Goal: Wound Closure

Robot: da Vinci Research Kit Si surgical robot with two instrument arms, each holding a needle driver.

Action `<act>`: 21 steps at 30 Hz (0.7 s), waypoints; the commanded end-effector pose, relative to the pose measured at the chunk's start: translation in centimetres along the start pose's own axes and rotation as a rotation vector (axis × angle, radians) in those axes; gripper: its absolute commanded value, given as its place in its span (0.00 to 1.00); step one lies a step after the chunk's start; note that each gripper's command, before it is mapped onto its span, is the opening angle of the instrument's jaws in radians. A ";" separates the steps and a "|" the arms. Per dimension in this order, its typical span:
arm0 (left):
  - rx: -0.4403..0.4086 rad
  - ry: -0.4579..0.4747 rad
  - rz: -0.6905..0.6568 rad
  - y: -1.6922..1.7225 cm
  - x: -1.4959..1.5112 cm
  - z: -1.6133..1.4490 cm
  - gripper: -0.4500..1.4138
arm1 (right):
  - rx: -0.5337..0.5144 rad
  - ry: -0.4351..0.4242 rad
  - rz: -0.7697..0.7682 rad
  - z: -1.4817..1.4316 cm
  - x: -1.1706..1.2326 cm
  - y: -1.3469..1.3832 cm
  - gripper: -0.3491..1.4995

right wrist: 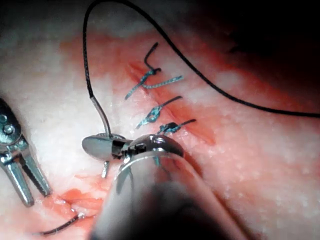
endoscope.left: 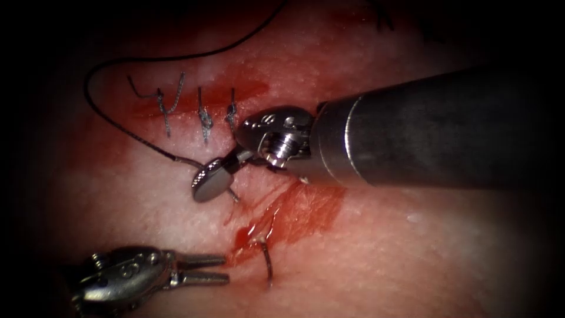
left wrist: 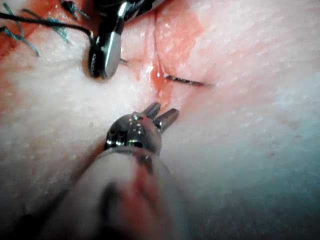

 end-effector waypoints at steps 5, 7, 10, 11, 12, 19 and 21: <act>-0.003 0.000 0.000 0.03 -0.05 0.11 0.36 | 0.007 0.026 -0.009 0.03 0.08 0.08 0.00; 0.000 0.001 0.004 0.04 -0.04 0.13 0.36 | -0.053 0.063 -0.175 -0.06 0.25 0.09 0.00; 0.004 0.002 0.008 0.05 -0.02 0.16 0.36 | -0.096 0.108 -0.333 -0.18 0.46 0.12 0.00; 0.005 0.002 0.013 0.06 -0.02 0.17 0.36 | -0.118 0.118 -0.389 -0.22 0.54 0.13 0.00; 0.006 0.002 0.012 0.07 -0.02 0.18 0.36 | -0.135 0.119 -0.424 -0.24 0.59 0.13 0.00; 0.010 0.002 0.017 0.08 -0.02 0.18 0.36 | -0.228 0.173 -0.624 -0.28 0.78 0.09 0.00; 0.011 0.002 0.017 0.08 -0.02 0.18 0.36 | -0.246 0.185 -0.633 -0.31 0.83 0.09 0.00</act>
